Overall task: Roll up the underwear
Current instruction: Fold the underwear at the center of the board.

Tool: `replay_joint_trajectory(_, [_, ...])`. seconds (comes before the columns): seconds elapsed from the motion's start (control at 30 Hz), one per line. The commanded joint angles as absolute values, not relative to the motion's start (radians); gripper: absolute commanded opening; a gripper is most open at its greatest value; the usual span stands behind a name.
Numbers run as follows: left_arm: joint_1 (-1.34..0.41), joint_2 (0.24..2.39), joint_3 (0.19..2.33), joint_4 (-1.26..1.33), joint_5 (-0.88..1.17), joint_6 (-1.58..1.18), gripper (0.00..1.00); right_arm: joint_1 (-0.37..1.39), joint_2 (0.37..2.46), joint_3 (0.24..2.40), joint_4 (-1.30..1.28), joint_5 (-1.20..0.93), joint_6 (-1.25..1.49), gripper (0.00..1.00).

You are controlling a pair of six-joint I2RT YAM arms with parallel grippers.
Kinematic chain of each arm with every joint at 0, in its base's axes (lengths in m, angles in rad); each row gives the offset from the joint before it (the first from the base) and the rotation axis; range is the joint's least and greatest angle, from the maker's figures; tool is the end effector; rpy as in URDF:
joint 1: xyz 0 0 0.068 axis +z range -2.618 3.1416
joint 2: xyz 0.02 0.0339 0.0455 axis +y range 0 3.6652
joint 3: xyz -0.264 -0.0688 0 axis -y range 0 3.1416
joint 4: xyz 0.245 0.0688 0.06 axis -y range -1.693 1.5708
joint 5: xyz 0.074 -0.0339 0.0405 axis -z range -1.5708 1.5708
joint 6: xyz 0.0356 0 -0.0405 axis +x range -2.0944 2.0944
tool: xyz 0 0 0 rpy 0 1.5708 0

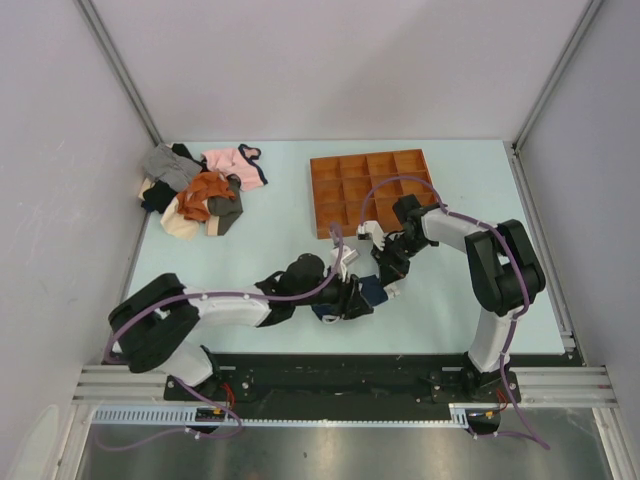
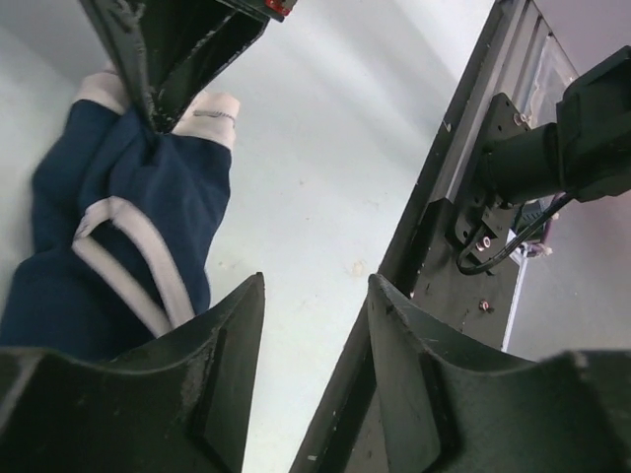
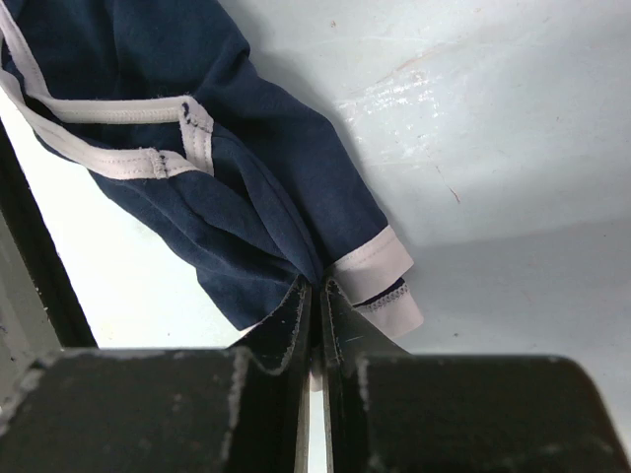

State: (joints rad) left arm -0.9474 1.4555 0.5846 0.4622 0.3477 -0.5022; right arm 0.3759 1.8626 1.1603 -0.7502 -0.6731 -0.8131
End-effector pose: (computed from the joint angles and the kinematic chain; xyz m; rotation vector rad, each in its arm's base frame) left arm 0.1606 -0.2441 0.1843 0.7251 2.0667 -1.2333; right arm 0.3023 0.1432 0.1528 -1.5840 2.2414 0.9019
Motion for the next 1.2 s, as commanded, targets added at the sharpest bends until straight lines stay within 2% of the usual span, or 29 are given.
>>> replay_joint_trajectory(0.0, [-0.969,1.54,0.666,0.551,0.344,-0.538,0.5,0.382,1.879,1.198,-0.738,-0.666,-0.793,0.0])
replay_joint_trajectory(0.23, [-0.936,1.614,0.6,0.54,0.192,-0.587,0.43,0.379,1.876,1.198,-0.742,-0.657,-0.795,0.0])
replay_joint_trajectory(0.5, [-0.885,1.603,0.514,0.499,0.118,-0.63,0.43,0.38,1.882,1.197,-0.738,-0.64,-0.792,0.0])
replay_joint_trajectory(0.87, [-0.842,1.511,0.403,0.456,-0.029,-0.678,0.45,0.379,1.868,1.197,-0.727,-0.614,-0.756,0.08])
replay_joint_trajectory(1.17, [-0.787,1.479,0.468,0.385,0.026,-0.551,0.47,0.382,1.824,1.197,-0.758,-0.669,-0.738,0.19])
